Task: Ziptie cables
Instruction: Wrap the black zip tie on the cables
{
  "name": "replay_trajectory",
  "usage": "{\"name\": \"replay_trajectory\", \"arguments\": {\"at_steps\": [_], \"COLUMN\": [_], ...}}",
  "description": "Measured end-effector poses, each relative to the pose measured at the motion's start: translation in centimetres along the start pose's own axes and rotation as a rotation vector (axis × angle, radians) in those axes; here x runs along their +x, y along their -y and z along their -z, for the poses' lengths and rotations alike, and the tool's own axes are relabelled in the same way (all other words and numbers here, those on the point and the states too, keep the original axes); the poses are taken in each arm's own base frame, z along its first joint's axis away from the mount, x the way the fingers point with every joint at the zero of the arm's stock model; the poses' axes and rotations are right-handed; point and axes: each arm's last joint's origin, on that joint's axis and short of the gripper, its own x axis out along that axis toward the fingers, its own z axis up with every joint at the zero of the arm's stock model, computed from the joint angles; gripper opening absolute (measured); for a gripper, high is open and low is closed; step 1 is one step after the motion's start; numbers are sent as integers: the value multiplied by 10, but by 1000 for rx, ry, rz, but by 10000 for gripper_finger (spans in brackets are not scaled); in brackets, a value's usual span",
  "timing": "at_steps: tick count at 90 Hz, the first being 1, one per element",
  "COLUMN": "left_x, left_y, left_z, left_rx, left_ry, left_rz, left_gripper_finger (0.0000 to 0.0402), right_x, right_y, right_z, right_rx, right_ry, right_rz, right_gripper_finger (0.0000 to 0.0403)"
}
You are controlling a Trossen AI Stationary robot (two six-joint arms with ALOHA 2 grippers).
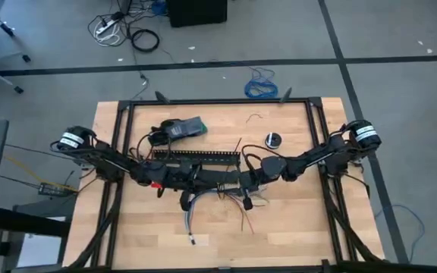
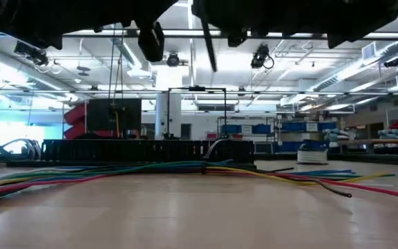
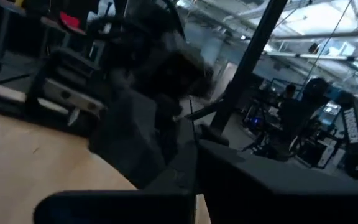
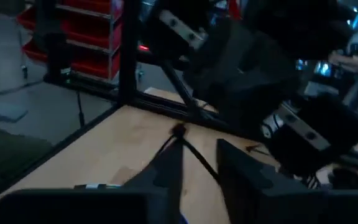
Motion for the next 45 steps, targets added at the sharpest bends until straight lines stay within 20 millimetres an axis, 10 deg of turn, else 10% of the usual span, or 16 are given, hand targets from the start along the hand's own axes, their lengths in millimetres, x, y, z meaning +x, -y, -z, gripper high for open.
{"name": "replay_trajectory", "arguments": {"at_steps": [24, 45], "left_x": [-1, -17], "left_y": [-1, 11], "left_z": [1, -15], "left_rx": [30, 127], "left_ry": [-45, -115], "left_rz": [-28, -123], "left_gripper_finger": [0, 0], "right_x": [-5, -19], "right_y": [5, 7], "right_z": [-4, -14], "right_rx": [26, 72], "right_ry": [-40, -159], "right_rz": [21, 52], "right_gripper_finger": [239, 262]}}
